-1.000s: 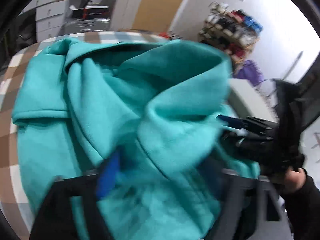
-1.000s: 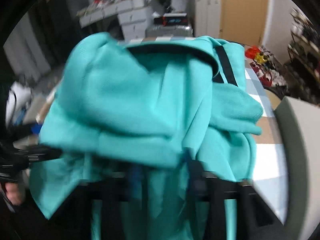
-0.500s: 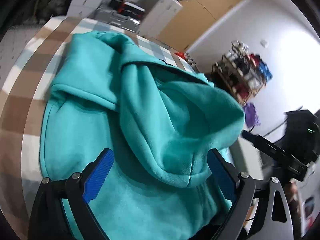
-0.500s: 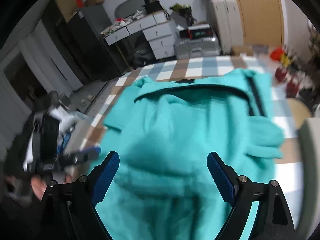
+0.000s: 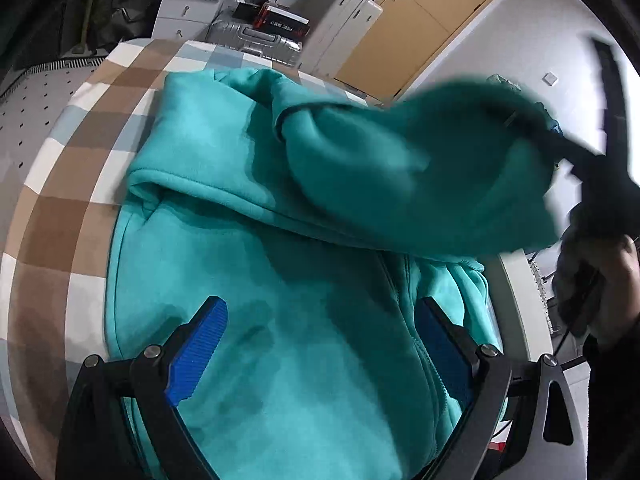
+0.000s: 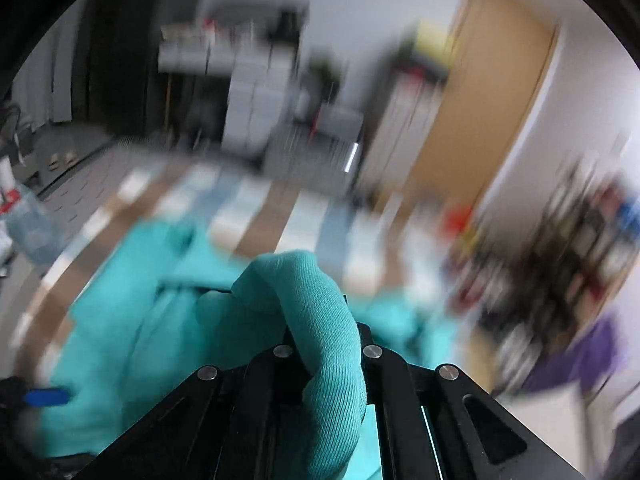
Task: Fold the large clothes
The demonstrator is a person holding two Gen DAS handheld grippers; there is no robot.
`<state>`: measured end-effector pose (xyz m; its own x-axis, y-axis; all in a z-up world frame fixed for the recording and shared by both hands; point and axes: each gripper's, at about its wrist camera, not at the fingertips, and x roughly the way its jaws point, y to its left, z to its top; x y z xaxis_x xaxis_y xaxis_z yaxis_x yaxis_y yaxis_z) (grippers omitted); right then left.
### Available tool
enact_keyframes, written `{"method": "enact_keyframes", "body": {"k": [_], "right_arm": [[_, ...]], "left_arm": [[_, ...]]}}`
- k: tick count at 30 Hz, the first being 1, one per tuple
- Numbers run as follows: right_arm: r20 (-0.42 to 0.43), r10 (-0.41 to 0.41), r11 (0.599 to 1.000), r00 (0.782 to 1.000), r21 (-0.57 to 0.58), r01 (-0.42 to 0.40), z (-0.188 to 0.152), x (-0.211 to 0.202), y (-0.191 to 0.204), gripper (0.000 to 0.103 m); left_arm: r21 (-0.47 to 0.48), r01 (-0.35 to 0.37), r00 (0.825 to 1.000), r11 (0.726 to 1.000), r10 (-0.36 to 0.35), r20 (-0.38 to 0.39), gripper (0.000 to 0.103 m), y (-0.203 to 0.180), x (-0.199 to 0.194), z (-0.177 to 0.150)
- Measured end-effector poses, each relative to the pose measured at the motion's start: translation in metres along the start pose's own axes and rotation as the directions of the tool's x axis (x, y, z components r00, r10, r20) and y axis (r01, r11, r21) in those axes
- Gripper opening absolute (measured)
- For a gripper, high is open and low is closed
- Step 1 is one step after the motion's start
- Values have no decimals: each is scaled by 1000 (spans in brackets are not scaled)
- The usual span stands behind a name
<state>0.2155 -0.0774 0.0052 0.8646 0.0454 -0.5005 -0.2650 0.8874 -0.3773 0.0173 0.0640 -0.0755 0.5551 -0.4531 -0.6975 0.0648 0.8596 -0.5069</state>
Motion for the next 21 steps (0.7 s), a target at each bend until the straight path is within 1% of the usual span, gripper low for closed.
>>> {"method": "enact_keyframes", "body": {"k": [1,2,4,5,7,8,9,10,11,12,13,14,15,16,18,19,20,21], "right_arm": [[69,-20,999,997,-27,22,-5,-8,4,5],[76,-1,999,997,-42,4,-18,-9,11,5],[1,61,997,998,-53,-60,-45,3,25,5],[-56,96,993,994,-56,-99,-64,13,33,5],[-160,159,985,974,-45,-168,-103,30,50,6],[-236,226,972,945,-14,-236,-125,40,58,8],[-276,249,967,928,14,-255,-138,45,60,10],[-281,259,965,924,43,-258,-146,45,58,14],[-278,299,954,913,117,-277,-152,44,50,17],[-280,353,931,893,198,-306,-154,43,41,24],[-272,422,893,865,293,-343,-156,42,30,37],[-249,496,838,832,388,-383,-158,39,18,43],[-200,545,785,814,464,-411,-159,31,5,50],[-164,560,756,812,503,-419,-160,23,-5,59],[-75,569,699,819,569,-434,-166,4,-22,70],[-24,563,674,826,591,-442,-169,-8,-29,70],[11,557,656,831,607,-448,-172,-15,-31,71],[52,552,632,833,626,-458,-177,-23,-35,75]], "left_arm": [[0,-3,1000,1000,3,5,92,0,-1,0],[-2,-7,1000,1000,7,8,92,1,-2,-1],[-8,-13,1000,1000,13,15,92,1,-4,-1],[-9,-16,1000,1000,16,17,92,1,-5,-2],[-10,-21,999,1000,21,29,92,1,-7,-2],[-9,-24,999,1000,25,31,92,1,-7,-2],[-9,-29,999,1000,29,32,92,1,-7,-2],[-8,-31,999,999,31,32,92,1,-6,-2],[-4,-32,999,999,33,29,92,1,-5,-3],[-1,-36,999,999,36,26,92,0,-4,-3],[2,-40,999,999,40,23,92,-1,-3,-4],[6,-42,999,999,42,21,92,-3,-1,-4],[14,-42,999,999,42,15,92,-5,1,-4],[24,-40,999,999,40,12,92,-8,3,-3],[33,-28,999,999,27,16,92,-15,6,-1],[48,-12,1000,999,11,16,92,-21,8,1],[66,9,1000,998,-10,9,92,-27,12,3],[87,34,999,996,-34,1,92,-36,16,6]]}}
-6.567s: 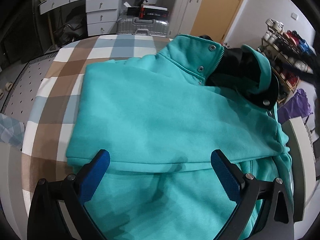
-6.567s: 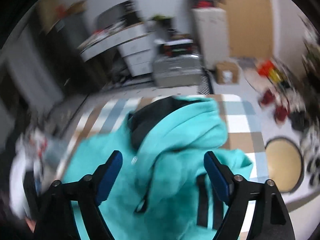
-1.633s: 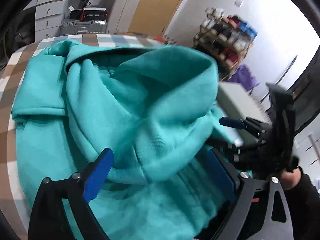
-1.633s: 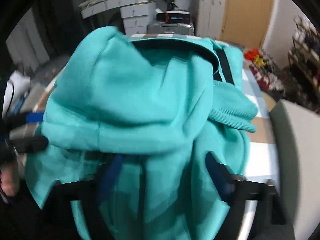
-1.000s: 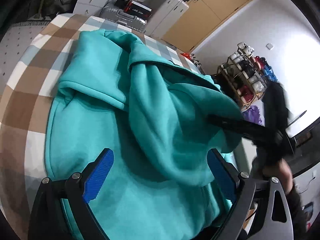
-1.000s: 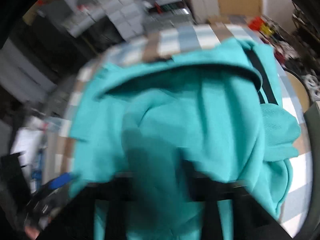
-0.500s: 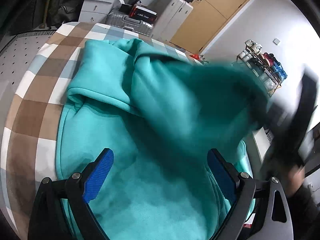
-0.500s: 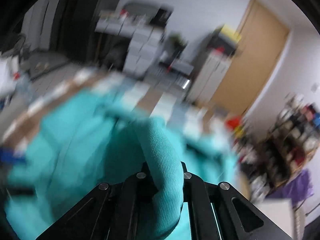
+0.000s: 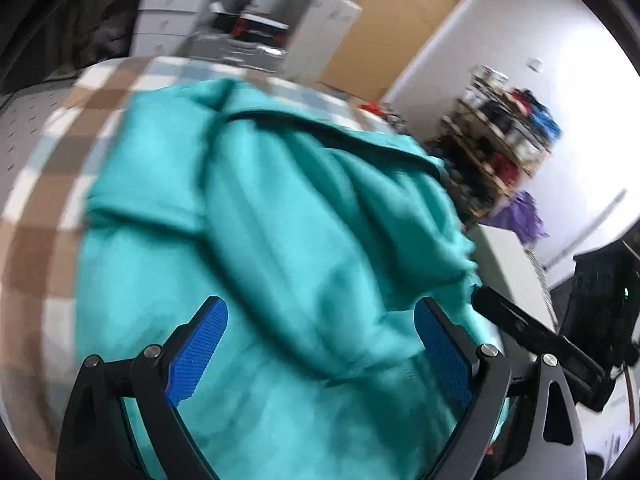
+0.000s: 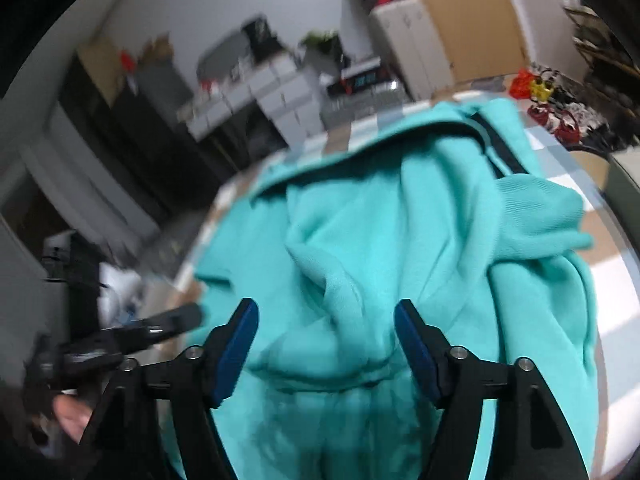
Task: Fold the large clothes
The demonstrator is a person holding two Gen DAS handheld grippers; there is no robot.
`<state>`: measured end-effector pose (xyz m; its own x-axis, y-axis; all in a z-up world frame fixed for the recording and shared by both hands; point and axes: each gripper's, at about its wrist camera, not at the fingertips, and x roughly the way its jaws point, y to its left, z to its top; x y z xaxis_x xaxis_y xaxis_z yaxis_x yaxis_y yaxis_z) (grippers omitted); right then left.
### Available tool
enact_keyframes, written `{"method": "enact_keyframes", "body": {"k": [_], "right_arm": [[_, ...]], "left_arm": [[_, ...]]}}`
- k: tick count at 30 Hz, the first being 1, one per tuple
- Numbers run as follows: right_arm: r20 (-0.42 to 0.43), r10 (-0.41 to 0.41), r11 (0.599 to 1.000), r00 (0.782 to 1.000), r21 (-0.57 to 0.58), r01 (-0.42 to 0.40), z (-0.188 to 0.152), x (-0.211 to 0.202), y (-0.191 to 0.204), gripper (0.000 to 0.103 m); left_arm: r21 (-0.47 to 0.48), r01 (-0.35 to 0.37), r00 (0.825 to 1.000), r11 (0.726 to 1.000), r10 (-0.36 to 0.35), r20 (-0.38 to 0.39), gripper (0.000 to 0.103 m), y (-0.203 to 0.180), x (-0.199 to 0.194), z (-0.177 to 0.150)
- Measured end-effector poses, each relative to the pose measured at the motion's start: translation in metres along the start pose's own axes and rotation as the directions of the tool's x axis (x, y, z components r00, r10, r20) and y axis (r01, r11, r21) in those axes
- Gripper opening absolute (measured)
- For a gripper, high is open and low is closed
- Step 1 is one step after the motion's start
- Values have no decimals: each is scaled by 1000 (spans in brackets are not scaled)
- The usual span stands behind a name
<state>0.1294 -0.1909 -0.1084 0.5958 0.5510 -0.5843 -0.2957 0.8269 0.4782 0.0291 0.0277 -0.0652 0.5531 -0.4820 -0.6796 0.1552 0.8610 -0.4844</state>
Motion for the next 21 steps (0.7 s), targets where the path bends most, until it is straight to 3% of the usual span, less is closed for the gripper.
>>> {"method": "enact_keyframes", "body": {"k": [2,7,12,17,21], "right_arm": [[75,17,999,997,32,-19,-9,-13,-3,77],[143,-8,989,990,150,-14,-11,-43,-36,78],[127,-38,983,991,181,14,0,-46,-62,79],[48,-85,980,995,186,75,-4,-32,-69,79],[54,-115,976,992,194,102,6,-38,-77,79]], "left_arm": [[58,26,1000,998,-26,0,92,-17,9,6],[178,-1,998,984,11,-55,92,-43,54,11],[115,-62,980,991,82,-181,92,-28,107,13],[107,-91,981,990,108,-163,93,-29,110,13],[56,-17,988,998,26,-154,93,-24,85,15]]}}
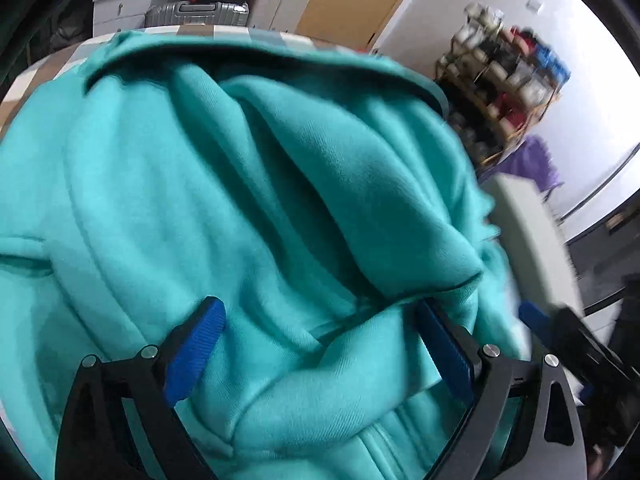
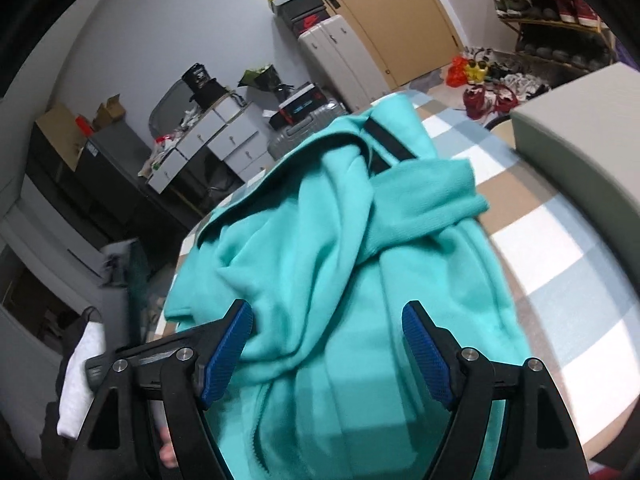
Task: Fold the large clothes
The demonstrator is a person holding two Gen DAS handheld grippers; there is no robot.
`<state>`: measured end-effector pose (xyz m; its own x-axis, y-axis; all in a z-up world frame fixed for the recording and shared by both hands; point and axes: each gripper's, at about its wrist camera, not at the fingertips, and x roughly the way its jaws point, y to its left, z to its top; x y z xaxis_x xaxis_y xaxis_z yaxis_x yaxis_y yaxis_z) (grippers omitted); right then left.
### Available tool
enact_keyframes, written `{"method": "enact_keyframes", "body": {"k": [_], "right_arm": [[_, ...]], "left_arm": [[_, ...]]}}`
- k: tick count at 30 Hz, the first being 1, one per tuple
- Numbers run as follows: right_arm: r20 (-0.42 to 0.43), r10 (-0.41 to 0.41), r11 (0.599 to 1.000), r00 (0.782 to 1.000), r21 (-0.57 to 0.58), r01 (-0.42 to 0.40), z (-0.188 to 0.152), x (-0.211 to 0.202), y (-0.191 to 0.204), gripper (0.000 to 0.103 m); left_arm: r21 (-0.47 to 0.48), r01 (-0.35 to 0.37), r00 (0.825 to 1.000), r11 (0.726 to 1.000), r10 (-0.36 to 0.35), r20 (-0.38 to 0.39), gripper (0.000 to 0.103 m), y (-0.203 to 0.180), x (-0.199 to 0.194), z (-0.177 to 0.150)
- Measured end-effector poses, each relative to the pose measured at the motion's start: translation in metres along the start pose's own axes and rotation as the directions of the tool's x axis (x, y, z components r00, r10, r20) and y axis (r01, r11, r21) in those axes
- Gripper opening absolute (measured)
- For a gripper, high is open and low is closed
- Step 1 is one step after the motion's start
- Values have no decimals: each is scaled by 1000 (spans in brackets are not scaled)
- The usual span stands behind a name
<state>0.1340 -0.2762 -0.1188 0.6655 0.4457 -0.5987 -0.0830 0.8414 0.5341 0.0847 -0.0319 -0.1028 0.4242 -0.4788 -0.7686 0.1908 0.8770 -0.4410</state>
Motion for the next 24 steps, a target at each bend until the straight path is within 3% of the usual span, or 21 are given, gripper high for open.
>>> {"method": "enact_keyframes", "body": {"k": [2,5,11,12,14,16,20,24], "right_arm": [[-8,-6,1000,1000,-31,6,21,3,3,79],[-1,-59,989,998,-133,59,67,14,19,79],[-96,-196,947,976,-277,163,151,90,61,76],[-108,-214,940,971,-295,174,156,100,66,75],[-125,-260,917,958,-344,204,162,127,77,59],[-163,-311,894,936,-383,231,161,154,80,31],[-223,-382,880,897,-384,279,147,193,66,27],[-253,-400,878,881,-382,289,131,200,53,26]], "left_arm": [[-33,57,997,998,-55,55,93,11,-23,-2],[-37,26,994,999,-22,109,93,29,-47,-7],[-7,-163,980,987,163,111,93,49,-45,-13],[5,-189,976,982,187,115,93,42,-42,-14],[41,-246,961,968,239,137,93,39,-46,-18],[92,-291,948,952,274,164,93,34,-51,-23],[167,-344,929,924,309,203,93,27,-55,-27],[216,-387,917,896,350,190,93,23,-52,-27]]}}
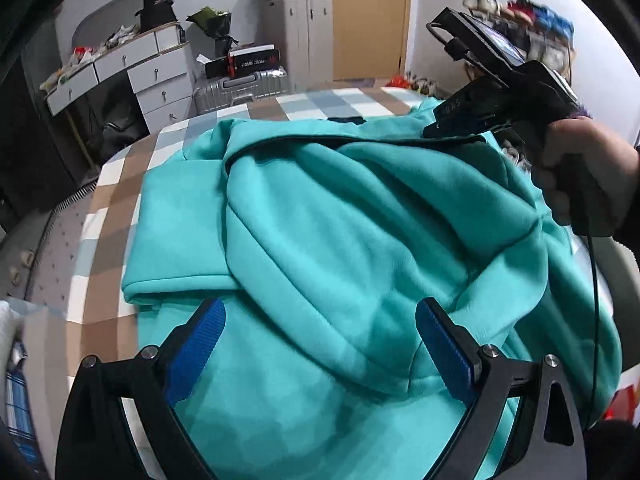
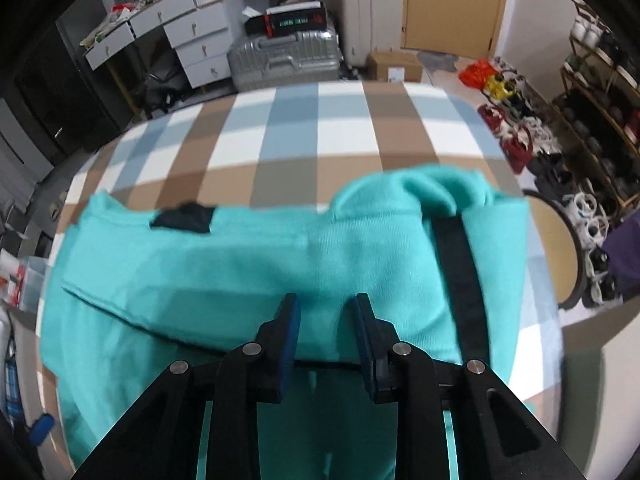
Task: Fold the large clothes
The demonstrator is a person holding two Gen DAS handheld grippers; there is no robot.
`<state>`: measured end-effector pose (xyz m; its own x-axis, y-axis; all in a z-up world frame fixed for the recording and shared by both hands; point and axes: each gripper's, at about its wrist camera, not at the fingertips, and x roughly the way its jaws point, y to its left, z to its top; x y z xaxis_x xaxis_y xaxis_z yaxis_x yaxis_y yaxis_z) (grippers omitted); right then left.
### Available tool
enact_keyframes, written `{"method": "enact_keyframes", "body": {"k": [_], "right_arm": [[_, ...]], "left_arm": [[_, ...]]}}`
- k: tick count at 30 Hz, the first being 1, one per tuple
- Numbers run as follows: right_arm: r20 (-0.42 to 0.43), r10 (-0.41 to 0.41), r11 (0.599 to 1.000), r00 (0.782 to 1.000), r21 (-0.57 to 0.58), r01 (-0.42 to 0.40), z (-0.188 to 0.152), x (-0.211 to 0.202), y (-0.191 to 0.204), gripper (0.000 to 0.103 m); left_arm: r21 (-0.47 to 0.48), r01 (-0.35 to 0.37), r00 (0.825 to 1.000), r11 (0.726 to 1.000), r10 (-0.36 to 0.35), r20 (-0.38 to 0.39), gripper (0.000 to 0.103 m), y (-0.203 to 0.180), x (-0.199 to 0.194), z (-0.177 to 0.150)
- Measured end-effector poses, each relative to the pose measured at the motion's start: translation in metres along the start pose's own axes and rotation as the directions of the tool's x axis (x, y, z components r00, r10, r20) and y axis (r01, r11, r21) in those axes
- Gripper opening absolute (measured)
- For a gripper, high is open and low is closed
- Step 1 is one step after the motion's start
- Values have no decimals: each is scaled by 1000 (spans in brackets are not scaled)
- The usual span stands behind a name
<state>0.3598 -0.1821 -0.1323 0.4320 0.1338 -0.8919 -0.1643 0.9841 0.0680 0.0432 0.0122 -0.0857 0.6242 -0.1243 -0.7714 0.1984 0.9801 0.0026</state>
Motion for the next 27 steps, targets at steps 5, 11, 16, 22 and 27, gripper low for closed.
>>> {"method": "enact_keyframes", "body": {"k": [5,11,16,22,27], "right_arm": [[8,-44,994,999,-98,44,-22,7,12,26],[-60,-13,996,998,-86,8,-7,-1,10,28],[16,142,988,990,-61,-141,24,-42,32,28],[-61,214,969,975,-112,-219,42,-17,98,30],[-155,72,959,985,-260,-111,5,35,141,26]], "left_arm": [[-12,15,1000,1000,-14,14,93,2,-2,8],[-39,-21,1000,999,21,-1,93,6,1,7],[-101,-32,999,994,30,-25,93,20,1,6],[-179,-36,998,983,27,-51,93,40,6,3],[-191,-56,997,980,45,-60,93,52,7,1]]}}
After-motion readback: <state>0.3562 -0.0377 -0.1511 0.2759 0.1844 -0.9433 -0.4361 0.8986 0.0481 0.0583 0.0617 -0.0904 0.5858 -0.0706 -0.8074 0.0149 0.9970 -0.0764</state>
